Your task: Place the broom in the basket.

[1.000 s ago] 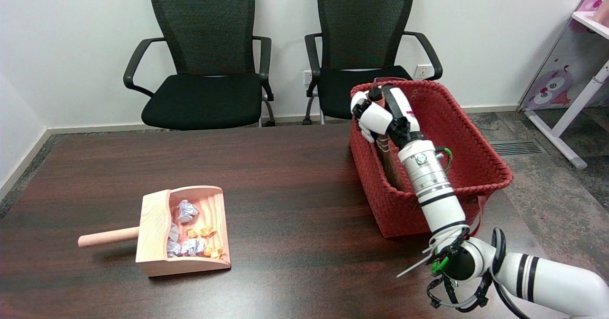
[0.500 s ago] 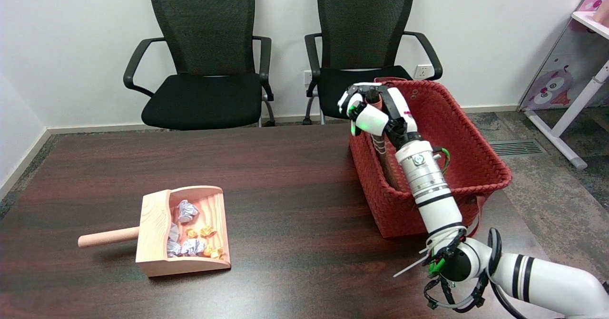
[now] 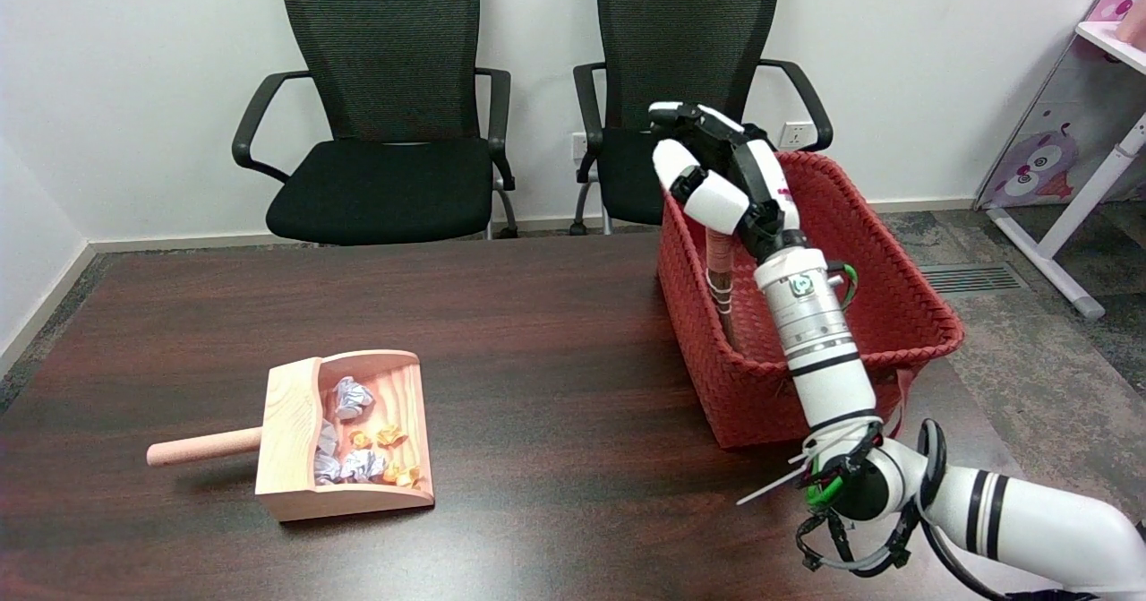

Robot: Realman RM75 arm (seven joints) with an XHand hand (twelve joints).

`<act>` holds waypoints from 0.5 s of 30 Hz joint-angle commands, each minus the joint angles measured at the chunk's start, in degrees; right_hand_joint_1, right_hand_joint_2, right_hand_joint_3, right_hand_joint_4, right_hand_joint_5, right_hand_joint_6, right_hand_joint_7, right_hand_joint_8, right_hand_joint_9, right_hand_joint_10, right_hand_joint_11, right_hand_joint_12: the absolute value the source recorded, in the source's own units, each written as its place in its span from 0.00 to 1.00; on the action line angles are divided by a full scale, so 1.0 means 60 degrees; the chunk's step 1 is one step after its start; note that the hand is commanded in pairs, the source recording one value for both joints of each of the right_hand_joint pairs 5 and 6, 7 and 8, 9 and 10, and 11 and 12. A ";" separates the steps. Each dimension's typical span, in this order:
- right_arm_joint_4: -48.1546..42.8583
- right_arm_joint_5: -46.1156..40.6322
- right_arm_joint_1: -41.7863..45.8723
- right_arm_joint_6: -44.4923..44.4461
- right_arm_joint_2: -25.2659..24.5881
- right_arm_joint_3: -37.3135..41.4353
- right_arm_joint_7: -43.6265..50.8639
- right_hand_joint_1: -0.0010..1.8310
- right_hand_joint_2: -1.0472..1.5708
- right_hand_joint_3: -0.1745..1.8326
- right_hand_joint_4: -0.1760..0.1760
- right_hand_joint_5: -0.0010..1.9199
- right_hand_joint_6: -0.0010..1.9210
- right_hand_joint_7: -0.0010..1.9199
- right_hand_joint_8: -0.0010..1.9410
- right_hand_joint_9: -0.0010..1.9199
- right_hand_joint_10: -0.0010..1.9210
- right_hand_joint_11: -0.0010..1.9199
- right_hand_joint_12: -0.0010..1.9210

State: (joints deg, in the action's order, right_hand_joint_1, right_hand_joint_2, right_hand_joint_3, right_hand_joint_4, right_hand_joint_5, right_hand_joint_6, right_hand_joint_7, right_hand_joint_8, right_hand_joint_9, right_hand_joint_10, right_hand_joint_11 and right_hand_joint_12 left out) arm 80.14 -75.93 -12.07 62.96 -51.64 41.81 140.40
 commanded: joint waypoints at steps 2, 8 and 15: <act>0.0612 0.0038 -0.0219 -0.0296 0.0339 0.0414 -0.0638 0.36 0.64 0.57 0.00 0.25 0.25 0.25 0.25 0.17 0.17 0.24 0.24; 0.1341 0.0304 -0.0005 0.0721 0.0958 0.1019 -0.0980 0.35 0.64 0.55 0.00 0.22 0.22 0.22 0.22 0.16 0.16 0.24 0.24; 0.2744 -0.0453 0.1281 0.1453 0.2912 0.2476 -0.1032 0.34 0.68 0.50 0.00 0.18 0.18 0.18 0.17 0.18 0.18 0.27 0.27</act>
State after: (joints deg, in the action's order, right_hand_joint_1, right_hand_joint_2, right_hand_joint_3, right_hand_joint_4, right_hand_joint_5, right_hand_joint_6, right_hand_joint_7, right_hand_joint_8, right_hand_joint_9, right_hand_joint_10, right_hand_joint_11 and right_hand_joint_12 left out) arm 84.51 -75.39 -12.41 63.80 -48.41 45.08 137.02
